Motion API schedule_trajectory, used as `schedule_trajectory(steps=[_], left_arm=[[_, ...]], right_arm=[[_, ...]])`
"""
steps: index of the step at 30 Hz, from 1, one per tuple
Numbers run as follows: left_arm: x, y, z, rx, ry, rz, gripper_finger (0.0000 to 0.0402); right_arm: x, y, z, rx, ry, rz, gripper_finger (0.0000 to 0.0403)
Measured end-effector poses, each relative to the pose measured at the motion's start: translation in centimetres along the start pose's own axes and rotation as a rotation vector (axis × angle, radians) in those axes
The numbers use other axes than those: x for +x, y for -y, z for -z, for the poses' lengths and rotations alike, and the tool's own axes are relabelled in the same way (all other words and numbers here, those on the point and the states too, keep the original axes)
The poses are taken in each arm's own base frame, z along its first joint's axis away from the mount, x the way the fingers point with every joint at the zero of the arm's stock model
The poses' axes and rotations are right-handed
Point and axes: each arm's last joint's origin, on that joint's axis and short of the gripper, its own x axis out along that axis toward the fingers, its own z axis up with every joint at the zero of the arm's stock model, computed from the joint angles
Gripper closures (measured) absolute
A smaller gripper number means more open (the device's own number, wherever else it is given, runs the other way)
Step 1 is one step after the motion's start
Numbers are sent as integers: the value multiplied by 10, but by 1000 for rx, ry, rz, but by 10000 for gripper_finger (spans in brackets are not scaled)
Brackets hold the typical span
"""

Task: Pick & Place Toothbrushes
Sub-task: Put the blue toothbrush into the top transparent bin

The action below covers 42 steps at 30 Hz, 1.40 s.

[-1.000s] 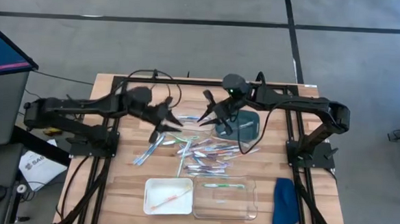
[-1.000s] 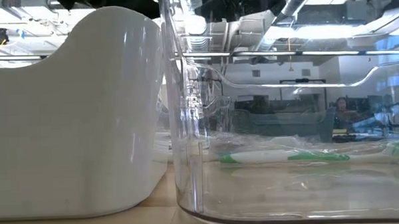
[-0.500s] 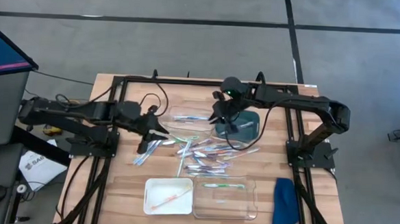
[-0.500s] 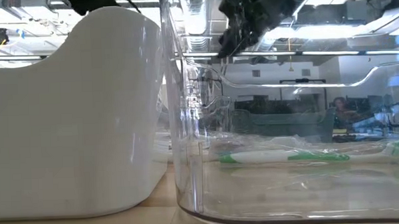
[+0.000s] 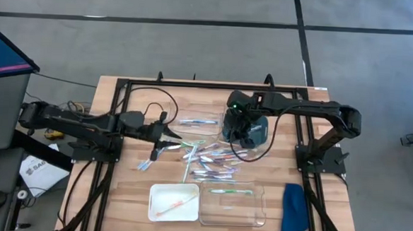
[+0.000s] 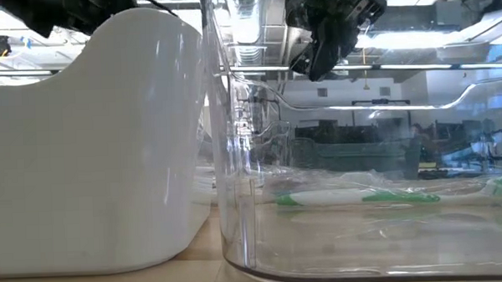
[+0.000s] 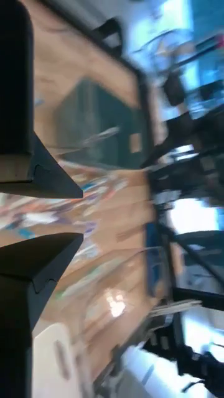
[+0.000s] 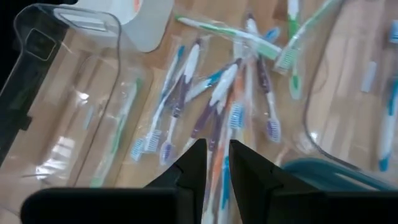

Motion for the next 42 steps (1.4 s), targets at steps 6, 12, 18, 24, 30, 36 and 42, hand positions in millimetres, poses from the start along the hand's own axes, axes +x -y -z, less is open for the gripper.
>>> schedule_trajectory(steps=[6,12,18,24,30,36,42], left_arm=[[-2,1,8,36,139,-40,308],[-4,1,21,28,158,-99,308],[-7,4,40,-11,146,-98,308],[-12,6,50,-51,201,-98,308],[-13,7,52,-50,218,-98,308],[-13,7,51,-46,231,-100,308],[-13,7,51,-45,232,-100,308]], right_arm=[[5,-9,-7,-54,18,-6,340],[10,-17,-14,-103,50,-6,340],[23,-28,-14,-145,16,64,340],[37,-27,-2,-100,-16,128,338],[53,-25,17,-90,-42,122,315],[64,-24,31,-87,-54,121,267],[76,-24,41,-45,-17,136,221]])
